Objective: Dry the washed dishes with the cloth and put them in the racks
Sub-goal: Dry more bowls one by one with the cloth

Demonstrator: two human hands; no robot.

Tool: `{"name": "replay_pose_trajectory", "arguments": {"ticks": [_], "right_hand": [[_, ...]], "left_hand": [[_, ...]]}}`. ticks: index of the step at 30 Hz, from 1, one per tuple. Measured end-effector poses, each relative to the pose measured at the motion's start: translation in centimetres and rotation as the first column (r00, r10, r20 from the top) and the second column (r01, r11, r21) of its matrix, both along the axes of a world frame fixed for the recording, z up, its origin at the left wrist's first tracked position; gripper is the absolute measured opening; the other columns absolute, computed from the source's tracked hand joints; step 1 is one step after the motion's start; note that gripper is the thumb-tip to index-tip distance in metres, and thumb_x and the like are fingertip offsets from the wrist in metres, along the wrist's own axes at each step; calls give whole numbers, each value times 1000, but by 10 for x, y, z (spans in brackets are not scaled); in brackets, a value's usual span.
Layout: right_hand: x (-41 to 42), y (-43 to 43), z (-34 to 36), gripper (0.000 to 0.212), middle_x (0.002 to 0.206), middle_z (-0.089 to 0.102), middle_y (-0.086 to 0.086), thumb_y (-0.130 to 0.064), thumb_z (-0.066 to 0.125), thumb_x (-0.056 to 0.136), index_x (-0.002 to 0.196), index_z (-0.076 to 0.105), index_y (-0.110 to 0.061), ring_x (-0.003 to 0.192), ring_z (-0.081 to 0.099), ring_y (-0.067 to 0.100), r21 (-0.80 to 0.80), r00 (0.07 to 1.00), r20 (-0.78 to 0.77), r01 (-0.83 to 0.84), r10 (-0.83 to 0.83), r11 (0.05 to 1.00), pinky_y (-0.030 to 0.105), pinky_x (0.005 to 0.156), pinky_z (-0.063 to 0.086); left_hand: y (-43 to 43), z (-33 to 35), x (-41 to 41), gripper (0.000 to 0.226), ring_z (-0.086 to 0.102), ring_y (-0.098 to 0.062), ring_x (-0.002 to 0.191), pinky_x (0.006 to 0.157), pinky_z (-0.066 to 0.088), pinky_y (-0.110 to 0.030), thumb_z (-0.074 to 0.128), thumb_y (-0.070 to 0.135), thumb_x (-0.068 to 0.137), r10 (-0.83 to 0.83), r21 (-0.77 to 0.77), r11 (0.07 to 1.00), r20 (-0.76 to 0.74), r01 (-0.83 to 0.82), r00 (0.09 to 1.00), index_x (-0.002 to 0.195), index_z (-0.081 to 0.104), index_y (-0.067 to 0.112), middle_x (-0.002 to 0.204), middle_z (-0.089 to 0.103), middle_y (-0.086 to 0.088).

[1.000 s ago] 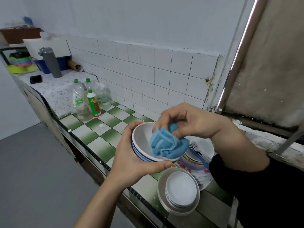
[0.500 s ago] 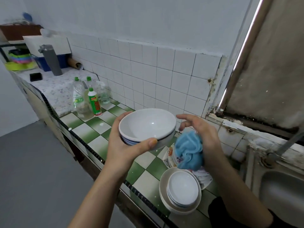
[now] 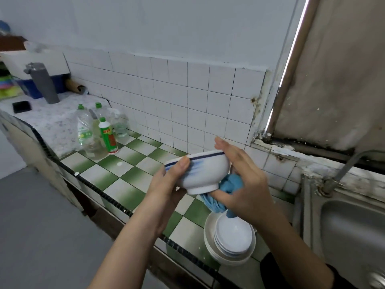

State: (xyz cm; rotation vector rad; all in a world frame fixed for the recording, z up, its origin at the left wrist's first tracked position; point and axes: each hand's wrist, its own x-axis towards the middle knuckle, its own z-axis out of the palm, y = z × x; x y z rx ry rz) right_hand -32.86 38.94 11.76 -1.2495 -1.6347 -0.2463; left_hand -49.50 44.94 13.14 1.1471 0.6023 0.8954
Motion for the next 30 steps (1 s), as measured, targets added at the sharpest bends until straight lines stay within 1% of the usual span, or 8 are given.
{"name": "replay_pose_trajectory", "arguments": {"ticks": [4, 7, 11, 16, 19, 21, 27, 30], "right_hand": [[-10, -16, 0, 93, 134, 56, -17, -30, 89, 66, 139, 37, -53, 110, 64, 9, -197, 884, -466, -119, 13, 973, 29, 87, 58], [-9, -29, 0, 86, 127, 59, -21, -49, 88, 59, 130, 41, -65, 111, 63, 7, -236, 813, -579, -93, -63, 967, 32, 87, 58], [3, -50, 2, 77, 124, 66, -8, -48, 87, 64, 129, 48, -60, 109, 65, 8, -261, 728, -674, -73, -128, 962, 39, 85, 59], [26, -95, 9, 88, 123, 57, -36, -60, 82, 52, 128, 38, -68, 112, 58, -6, -380, 806, -540, 26, -244, 925, 27, 92, 55], [45, -134, 14, 105, 128, 39, -53, -57, 85, 46, 131, 26, -70, 119, 43, -21, -432, 870, -399, 99, -289, 896, 3, 91, 41], [56, -163, 17, 113, 125, 30, -60, -64, 83, 43, 135, 17, -72, 120, 33, -29, -460, 889, -308, 173, -339, 871, -1, 93, 33], [96, -268, 17, 119, 136, 27, -46, -76, 72, 46, 144, 5, -59, 122, 32, -18, -473, 840, -105, 429, -533, 769, -2, 92, 31], [115, -327, 16, 112, 138, 26, -50, -74, 71, 55, 145, 7, -59, 124, 29, -26, -439, 819, -55, 494, -571, 750, -2, 96, 29]], "left_hand": [[1, -5, -5, 130, 55, -14, 126, 102, 48, -35, 89, 64, 39, -34, 260, 964, -88, 56, 996, 148, 34, 21, 138, 57, 4], [-4, -8, -4, 126, 47, 1, 130, 102, 44, -20, 92, 46, 50, -38, 489, 863, -194, 130, 980, 148, 13, 54, 143, 44, 26], [-7, -6, 6, 121, 47, 0, 128, 97, 45, -15, 91, 31, 55, -60, 657, 700, -336, 279, 940, 144, 15, 60, 141, 37, 36], [-26, -2, 41, 106, 57, -4, 113, 80, 51, -11, 83, 35, 58, -32, 710, 638, -362, 298, 931, 139, 21, 64, 130, 45, 36], [-48, -2, 64, 113, 62, -2, 103, 77, 53, -13, 92, 15, 57, -91, 675, 665, -350, 319, 932, 134, 29, 69, 129, 53, 27], [-69, -2, 81, 114, 65, -8, 101, 79, 57, -22, 91, 5, 58, -147, 647, 671, -363, 363, 920, 127, 32, 74, 126, 57, 24], [-165, 3, 141, 104, 64, 7, 95, 70, 50, -9, 90, 4, 57, -318, 584, 655, -362, 479, 876, 125, 35, 61, 106, 62, 35], [-217, 2, 170, 106, 61, 4, 104, 75, 52, -11, 91, 6, 57, -374, 592, 617, -359, 519, 855, 128, 33, 60, 126, 57, 26]]}}
